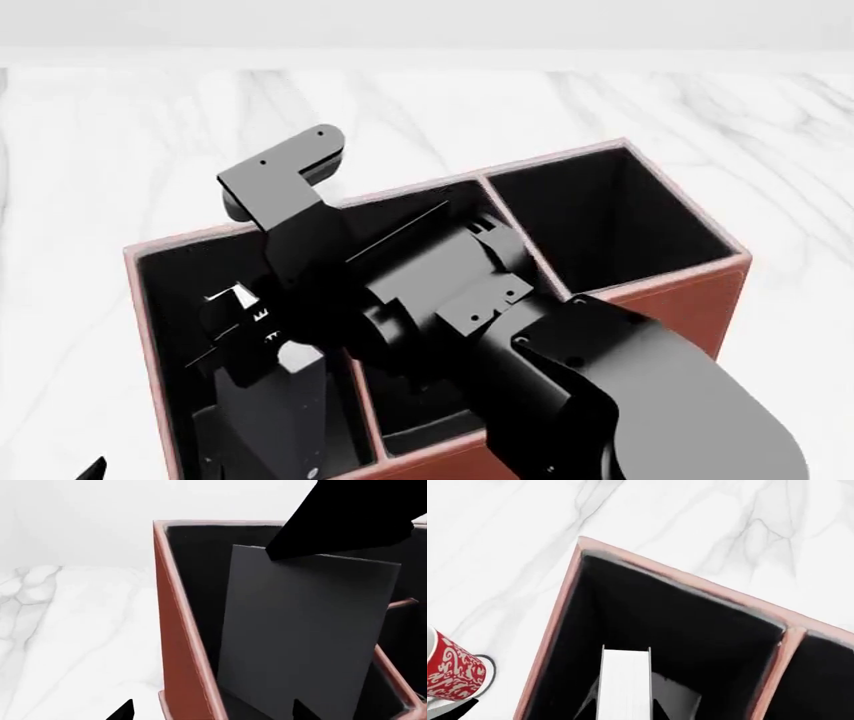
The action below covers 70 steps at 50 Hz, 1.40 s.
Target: Pick up the book and place it in the left compartment of the caddy.
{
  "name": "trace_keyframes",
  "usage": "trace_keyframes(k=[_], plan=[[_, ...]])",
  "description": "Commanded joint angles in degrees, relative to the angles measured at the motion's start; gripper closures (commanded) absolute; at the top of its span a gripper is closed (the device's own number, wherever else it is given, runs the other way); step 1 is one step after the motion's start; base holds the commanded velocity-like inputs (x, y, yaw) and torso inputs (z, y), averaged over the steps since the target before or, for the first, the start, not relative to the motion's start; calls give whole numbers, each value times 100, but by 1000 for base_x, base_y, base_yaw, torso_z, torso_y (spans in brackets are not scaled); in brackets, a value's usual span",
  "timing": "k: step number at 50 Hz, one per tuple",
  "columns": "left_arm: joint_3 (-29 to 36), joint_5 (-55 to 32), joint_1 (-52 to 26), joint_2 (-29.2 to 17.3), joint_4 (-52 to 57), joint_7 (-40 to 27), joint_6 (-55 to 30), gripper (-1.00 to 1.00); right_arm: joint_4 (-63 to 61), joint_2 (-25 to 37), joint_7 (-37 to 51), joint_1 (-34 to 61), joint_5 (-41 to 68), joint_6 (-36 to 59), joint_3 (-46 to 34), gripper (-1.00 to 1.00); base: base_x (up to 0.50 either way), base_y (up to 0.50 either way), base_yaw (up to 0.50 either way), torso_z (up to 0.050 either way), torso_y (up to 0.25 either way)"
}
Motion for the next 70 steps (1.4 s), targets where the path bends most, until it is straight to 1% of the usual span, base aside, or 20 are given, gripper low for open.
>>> trace_keyframes(k=[1,15,27,35,36,45,66,70], plan=[[12,-21,8,-15,9,-11,8,-100,-6,-3,-84,-16,-190,-13,215,100,0,0,0,0,0],[27,-40,-8,-30,17,-26,-6,-100,11,-3,-96,-102,-269,-38,218,100,0,0,0,0,1],[44,-55,-22,-38,-1,-30,1,-100,-100,-3,-110,-266,-709,-82,238,100,0,0,0,1,1],[62,-54,-18,-42,-11,-34,17,-100,-43,-3,-124,-260,-548,-58,244,100,0,0,0,0,1],[67,-47,-16,-43,-13,-34,24,-100,-10,-3,-92,-258,-442,3,252,-100,0,0,0,0,0],[75,-57,-21,-52,-17,-40,24,-100,14,-3,-23,-269,-502,-131,235,-100,0,0,0,0,0],[105,-73,-21,-73,-11,-54,42,-100,-20,-3,-139,-166,-488,-74,238,-100,0,0,0,0,0],[104,-83,-27,-78,-15,-58,39,-100,97,-3,-182,89,-259,13,244,-100,0,0,0,0,0]])
